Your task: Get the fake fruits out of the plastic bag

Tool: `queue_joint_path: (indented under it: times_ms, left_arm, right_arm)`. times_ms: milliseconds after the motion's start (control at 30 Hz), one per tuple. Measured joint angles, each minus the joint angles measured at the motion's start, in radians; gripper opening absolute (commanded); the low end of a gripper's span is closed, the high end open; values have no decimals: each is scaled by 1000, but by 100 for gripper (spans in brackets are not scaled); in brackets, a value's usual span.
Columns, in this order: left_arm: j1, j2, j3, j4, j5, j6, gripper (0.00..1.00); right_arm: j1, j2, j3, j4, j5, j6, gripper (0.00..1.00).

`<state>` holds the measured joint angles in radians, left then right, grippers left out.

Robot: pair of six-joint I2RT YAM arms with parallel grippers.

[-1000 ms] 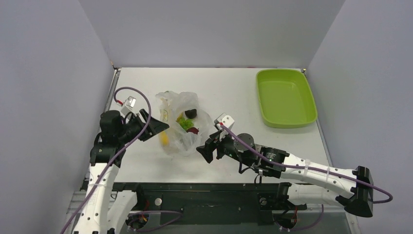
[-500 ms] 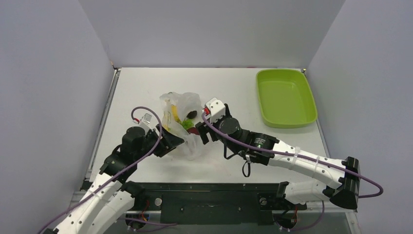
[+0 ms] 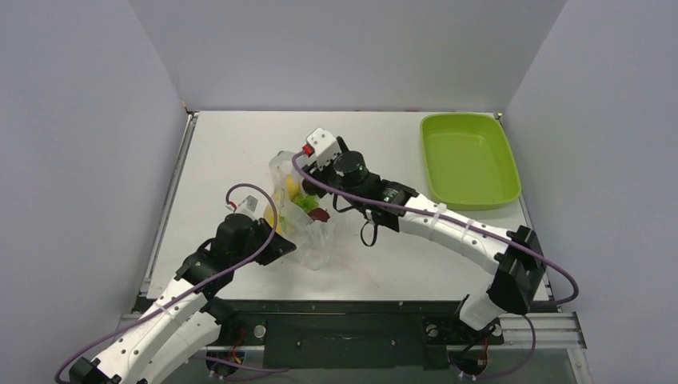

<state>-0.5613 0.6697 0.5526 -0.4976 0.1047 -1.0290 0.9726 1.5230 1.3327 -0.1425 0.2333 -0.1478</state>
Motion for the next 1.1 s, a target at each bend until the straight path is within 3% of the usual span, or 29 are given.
queue_joint_path:
  times_ms: [33,67,133,333,400,467,500,533,700,767,967,1100]
  left_arm:
    - [0,-2,-15,-5,-1,2,0]
    - [0,-6,-31,-11,-3,4,0]
    - [0,-11,-49,-31,-6,4,0]
    - [-22,-24,-77,-97,-31,4,0]
    - [-33,-33,-87,-99,-34,4,0]
    - [-36,-48,-107,-79,-28,4,0]
    - [-37,-54,-117,-69,-21,4,0]
    - [-38,-60,-128,-60,-11,5,0]
    - [-40,-52,-138,-14,57,20,0]
    - [-40,-39,-137,6,77,28,8]
    - [-40,18,-87,25,131,81,37]
    - [-40,2,-22,18,133,120,42]
  right_arm:
    - [-19,19,9,23,-17,21,41]
    - [-55,48,21,58,-39,57,22]
    - [-110,89,46,103,-59,112,3]
    - [-312,314,299,203,-245,384,0]
    - [-357,394,386,210,-316,460,6]
    - [-389,474,475,174,-369,526,18]
    - [-397,513,519,146,-382,552,31]
    - [-397,542,550,112,-390,571,35]
    - [-346,542,556,-80,-331,591,66]
    - [-310,491,515,-150,-270,591,76]
    - [-232,261,384,-307,-121,607,83]
    - [-198,88,245,-343,-26,637,84]
